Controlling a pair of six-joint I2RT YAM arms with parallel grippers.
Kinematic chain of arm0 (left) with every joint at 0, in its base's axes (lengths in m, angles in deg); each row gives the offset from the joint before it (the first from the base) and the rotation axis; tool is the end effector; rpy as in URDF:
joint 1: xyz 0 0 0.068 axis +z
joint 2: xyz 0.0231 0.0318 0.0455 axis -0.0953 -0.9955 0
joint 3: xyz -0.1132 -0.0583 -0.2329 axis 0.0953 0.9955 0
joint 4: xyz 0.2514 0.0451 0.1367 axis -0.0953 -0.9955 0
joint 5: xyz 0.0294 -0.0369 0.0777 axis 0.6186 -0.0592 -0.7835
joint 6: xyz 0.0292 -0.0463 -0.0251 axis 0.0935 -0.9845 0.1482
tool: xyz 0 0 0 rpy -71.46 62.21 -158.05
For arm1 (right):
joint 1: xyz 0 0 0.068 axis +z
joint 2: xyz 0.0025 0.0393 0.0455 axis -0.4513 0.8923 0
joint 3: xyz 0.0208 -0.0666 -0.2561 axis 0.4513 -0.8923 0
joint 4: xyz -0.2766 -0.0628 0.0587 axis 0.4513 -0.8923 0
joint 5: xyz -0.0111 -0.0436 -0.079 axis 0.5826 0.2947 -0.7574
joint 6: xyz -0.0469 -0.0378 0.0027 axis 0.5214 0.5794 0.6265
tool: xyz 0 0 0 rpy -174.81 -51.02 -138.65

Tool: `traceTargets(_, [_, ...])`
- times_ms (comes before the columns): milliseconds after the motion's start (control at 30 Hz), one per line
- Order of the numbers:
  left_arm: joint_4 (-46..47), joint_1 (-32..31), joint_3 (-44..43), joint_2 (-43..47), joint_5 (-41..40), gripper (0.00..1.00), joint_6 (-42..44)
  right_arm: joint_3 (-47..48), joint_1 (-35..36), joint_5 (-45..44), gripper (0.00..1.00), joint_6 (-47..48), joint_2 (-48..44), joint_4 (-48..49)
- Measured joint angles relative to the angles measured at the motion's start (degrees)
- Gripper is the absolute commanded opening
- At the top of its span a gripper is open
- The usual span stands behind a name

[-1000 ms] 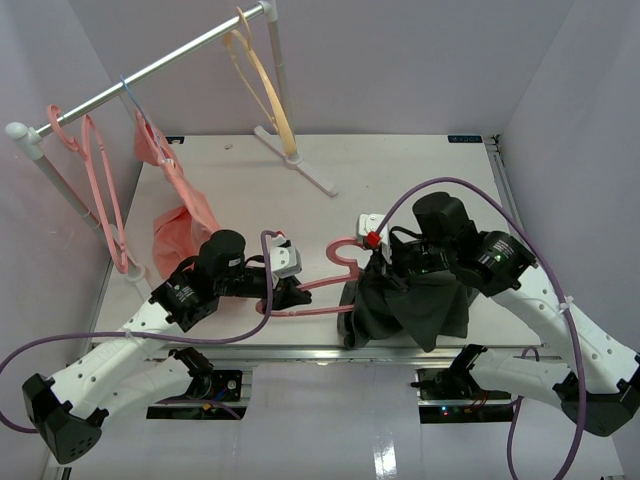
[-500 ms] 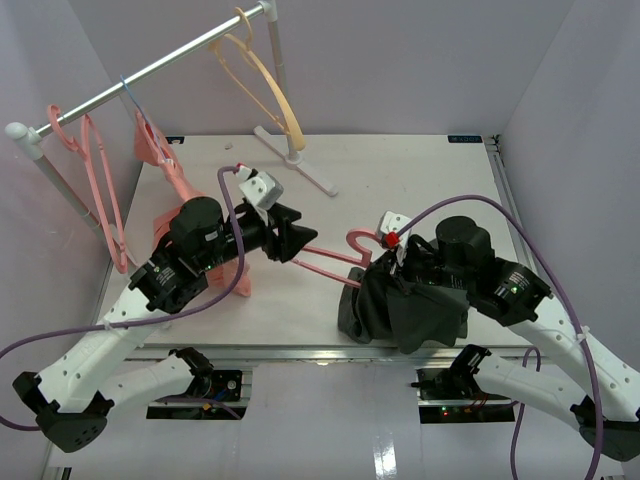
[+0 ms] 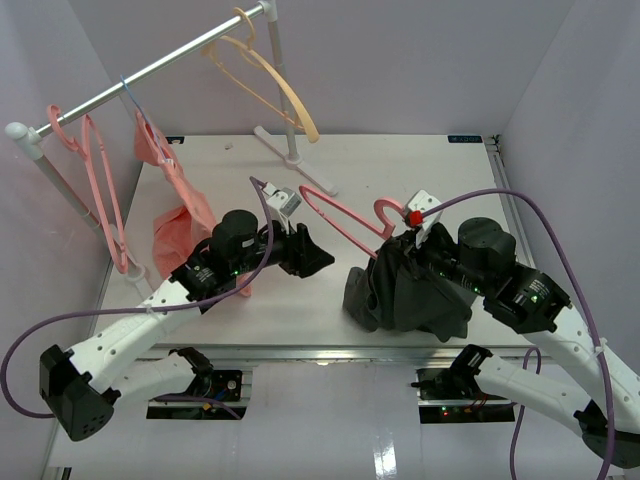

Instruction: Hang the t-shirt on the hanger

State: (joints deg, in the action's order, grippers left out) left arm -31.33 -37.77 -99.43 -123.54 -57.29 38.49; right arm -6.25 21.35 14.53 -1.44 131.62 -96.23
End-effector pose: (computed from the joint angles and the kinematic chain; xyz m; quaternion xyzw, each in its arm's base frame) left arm 0.1915 -0.1999 0.3218 0.2177 0.7688 -0.4408 0.4090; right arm 0.1311 0.1444 0.4059 -0.3607 0.6966 0.2011 0.5867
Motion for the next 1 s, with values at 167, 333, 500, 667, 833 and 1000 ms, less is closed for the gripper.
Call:
traceTargets(167, [8.1, -0.4, 5.3, -3.2, 2.4, 0.64, -4.1, 0.1, 0.0, -2.8, 0.08, -0.7, 0.0, 0.1])
traceTargets(333, [16.3, -2.6, 7.3, -7.4, 2.4, 0.65, -7.4, 0.0, 0.0, -3.0, 0.08, -2.0, 0.2, 1.1])
traceTargets(500, [21.2, -5.3, 7.3, -13.2, 1.3, 0.63, -9.1, -0.1, 0.0, -3.0, 0.08, -3.1, 0.4, 2.5])
traceTargets(667, [22.6, -8.0, 7.3, -15.6, -1.3, 0.60, -9.3, -0.2, 0.0, -3.0, 0.08, -3.6, 0.8, 2.9])
traceTargets(833, [23.9, -11.4, 7.3, -15.7, -5.3, 0.58, -9.3, -0.9, 0.0, -3.6, 0.08, -4.1, 1.0, 3.0])
traceTargets(1000, [23.1, -14.4, 7.3, -16.9, -10.2, 0.53, -9.1, -1.1, 0.0, -4.3, 0.08, -4.5, 1.0, 3.0])
